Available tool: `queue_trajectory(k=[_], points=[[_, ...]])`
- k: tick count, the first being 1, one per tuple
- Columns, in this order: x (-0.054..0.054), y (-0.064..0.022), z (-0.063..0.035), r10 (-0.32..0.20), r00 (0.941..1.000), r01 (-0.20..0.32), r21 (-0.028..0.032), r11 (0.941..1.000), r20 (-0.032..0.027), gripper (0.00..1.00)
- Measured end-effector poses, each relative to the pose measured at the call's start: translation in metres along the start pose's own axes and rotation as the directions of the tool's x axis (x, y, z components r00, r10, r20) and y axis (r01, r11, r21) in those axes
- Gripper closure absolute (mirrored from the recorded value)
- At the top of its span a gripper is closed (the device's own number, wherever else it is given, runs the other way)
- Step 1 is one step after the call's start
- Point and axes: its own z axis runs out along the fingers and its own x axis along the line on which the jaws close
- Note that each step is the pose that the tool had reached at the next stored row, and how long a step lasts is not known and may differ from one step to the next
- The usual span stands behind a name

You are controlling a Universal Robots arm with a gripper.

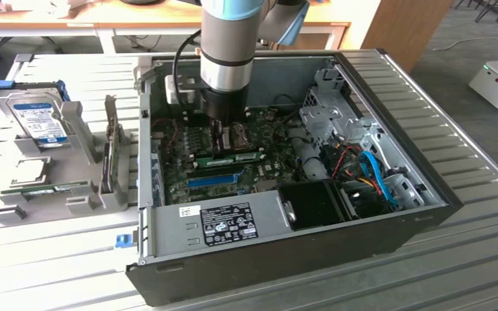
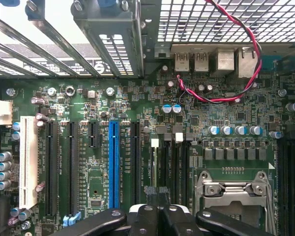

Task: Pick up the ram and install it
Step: 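Press down the ram until it locks into place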

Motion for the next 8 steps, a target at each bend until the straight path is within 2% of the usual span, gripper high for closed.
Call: queue_trajectory(k=[8], points=[[0.0002, 0.0003, -0.009, 0.0, 1.0, 0.0, -0.0004, 1.0, -0.0007, 0.89]])
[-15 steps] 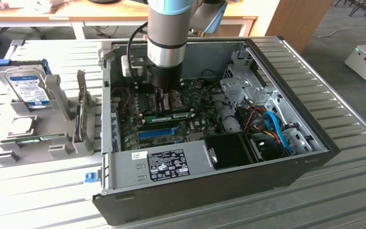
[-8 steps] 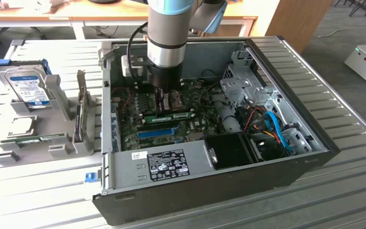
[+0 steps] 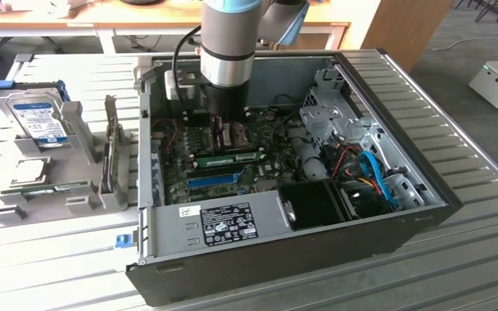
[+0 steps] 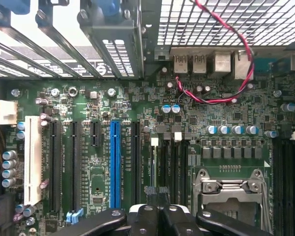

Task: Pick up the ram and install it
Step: 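Press down the ram until it locks into place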

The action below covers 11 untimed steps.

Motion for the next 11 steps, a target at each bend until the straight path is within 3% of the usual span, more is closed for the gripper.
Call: queue_trajectory(k=[11], points=[[0.0, 0.0007, -0.0206, 0.0, 1.0, 0.0, 0.0, 1.0, -0.0009, 0.89]])
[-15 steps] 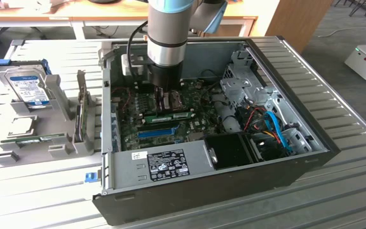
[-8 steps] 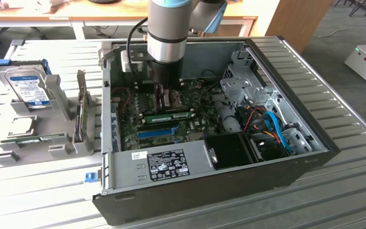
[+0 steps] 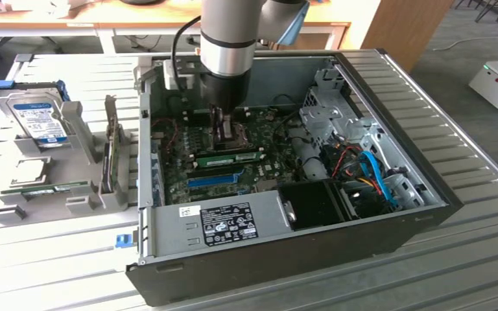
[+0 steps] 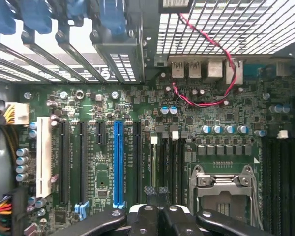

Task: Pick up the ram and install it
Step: 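Press down the ram until it locks into place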

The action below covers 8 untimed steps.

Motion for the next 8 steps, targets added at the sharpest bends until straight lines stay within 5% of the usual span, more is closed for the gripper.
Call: queue_trajectory(k=[8], points=[[0.0, 0.0006, -0.0179, 0.0, 1.0, 0.0, 0.0001, 1.0, -0.0034, 0.89]])
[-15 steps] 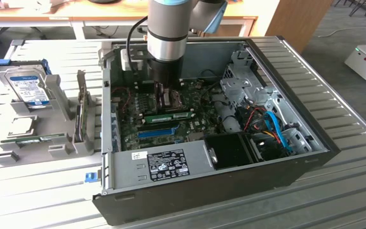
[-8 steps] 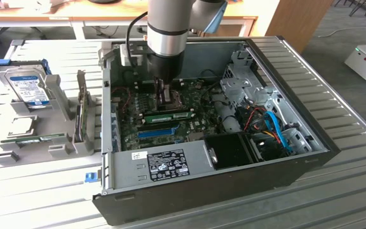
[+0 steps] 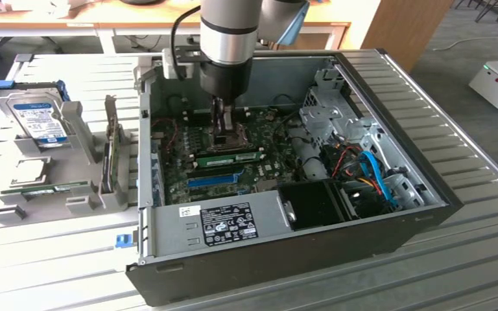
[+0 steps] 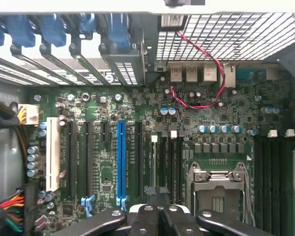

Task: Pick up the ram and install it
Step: 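Press down the ram until it locks into place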

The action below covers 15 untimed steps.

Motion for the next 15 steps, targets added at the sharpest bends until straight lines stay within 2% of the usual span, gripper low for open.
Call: queue_trajectory(k=[15], points=[[0.001, 0.001, -0.0303, 0.0, 0.9999, 0.0, 0.0003, 1.0, -0.0113, 0.89]])
